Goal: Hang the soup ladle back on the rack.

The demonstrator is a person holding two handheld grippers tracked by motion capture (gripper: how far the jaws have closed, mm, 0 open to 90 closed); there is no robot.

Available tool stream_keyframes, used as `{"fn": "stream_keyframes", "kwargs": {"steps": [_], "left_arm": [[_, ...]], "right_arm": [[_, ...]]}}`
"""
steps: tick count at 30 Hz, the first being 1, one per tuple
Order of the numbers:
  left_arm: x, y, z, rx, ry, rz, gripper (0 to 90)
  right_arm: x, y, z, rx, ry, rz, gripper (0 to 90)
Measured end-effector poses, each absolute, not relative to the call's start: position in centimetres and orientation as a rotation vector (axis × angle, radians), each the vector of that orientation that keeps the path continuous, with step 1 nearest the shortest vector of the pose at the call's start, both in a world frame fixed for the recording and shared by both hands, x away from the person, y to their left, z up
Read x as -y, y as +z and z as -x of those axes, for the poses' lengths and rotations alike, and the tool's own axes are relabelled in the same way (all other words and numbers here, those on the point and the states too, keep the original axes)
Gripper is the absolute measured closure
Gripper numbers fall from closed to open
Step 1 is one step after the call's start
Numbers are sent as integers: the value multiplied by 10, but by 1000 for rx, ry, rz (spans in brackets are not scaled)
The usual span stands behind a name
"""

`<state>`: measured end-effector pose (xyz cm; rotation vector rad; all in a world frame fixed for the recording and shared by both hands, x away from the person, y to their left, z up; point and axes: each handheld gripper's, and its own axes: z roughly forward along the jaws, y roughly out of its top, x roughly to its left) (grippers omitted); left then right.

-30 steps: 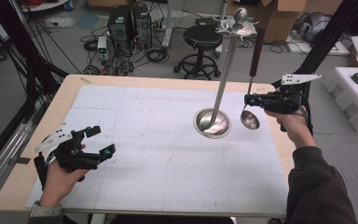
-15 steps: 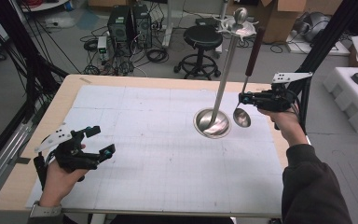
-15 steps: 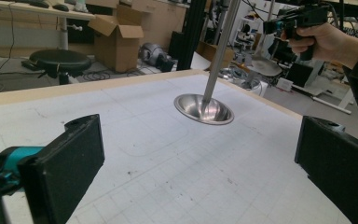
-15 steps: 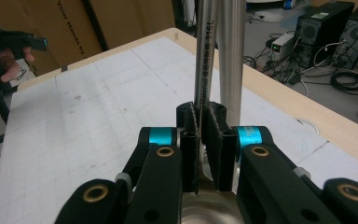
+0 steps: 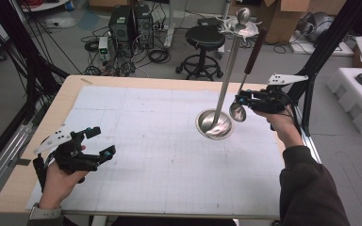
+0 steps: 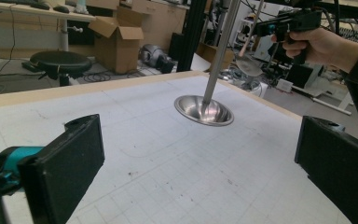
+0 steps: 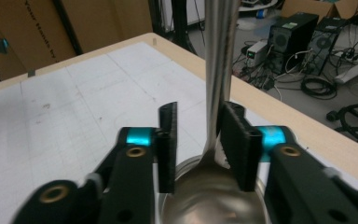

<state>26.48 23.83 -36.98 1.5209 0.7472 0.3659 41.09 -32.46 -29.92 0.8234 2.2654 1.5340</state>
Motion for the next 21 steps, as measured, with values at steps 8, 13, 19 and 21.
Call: {"fn": "stream_keyframes", "kwargs": {"steps": [8, 13, 19, 21], "left_arm": [[-239, -370, -265, -747, 371, -1517, 19], [-238, -370, -265, -745, 377, -1514, 19], [-237, -371, -266, -742, 384, -1517, 18], [-237, -371, -266, -736, 390, -1516, 19]], "right_arm": [[331, -310, -391, -2173, 1575, -859, 258], [327, -312, -372, -2133, 1613, -836, 71], [317, -313, -347, -2135, 1575, -766, 0], [315, -314, -340, -2141, 1584, -726, 0]]}}
